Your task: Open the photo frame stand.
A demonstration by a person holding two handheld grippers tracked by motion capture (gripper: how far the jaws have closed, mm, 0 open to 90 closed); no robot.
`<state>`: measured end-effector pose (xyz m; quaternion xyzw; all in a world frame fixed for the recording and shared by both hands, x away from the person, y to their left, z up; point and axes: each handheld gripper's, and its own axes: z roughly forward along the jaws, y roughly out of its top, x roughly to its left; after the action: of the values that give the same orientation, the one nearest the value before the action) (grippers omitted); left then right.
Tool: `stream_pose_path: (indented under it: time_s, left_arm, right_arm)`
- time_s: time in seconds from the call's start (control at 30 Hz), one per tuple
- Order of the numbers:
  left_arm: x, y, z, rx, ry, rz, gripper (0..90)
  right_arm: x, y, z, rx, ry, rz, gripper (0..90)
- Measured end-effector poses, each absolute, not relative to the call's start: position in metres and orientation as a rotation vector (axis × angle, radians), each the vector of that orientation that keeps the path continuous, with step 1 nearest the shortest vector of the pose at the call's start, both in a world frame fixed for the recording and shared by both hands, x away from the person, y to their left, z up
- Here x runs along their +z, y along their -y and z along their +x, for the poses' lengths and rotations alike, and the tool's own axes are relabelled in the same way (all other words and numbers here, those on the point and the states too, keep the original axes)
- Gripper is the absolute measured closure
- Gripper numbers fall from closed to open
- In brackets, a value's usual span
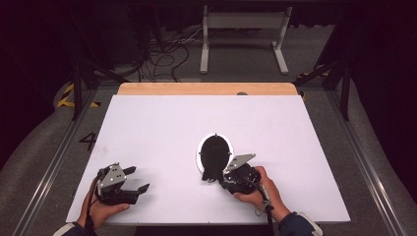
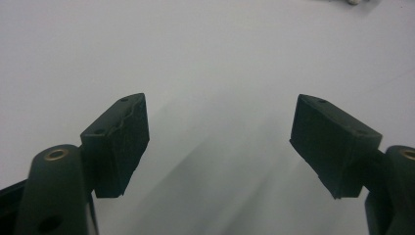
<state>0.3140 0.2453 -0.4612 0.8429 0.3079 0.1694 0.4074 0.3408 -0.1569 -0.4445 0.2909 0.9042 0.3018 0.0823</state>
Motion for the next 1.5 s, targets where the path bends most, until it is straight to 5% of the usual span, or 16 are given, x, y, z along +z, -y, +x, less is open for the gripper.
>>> stream_pose_path:
  time_s: [0.53,1.07,1.2,1.5]
  left_arm:
    - [-0.463,-0.241,0.315,0.399,-0.771,2.138,20.8]
    - [-0.465,-0.234,0.317,0.382,-0.757,2.164,20.3]
    - [-0.466,-0.232,0.318,0.377,-0.741,2.183,19.9]
    - [-0.467,-0.227,0.321,0.36,-0.749,2.185,19.4]
  right_arm:
    - [-0.456,0.176,0.349,1.269,-2.677,1.163,64.5]
    - [-0.462,0.184,0.358,1.516,-2.627,1.305,55.1]
    - [-0.461,0.183,0.359,1.575,-2.623,1.257,46.4]
    - [-0.471,0.186,0.37,1.752,-2.559,1.442,50.4]
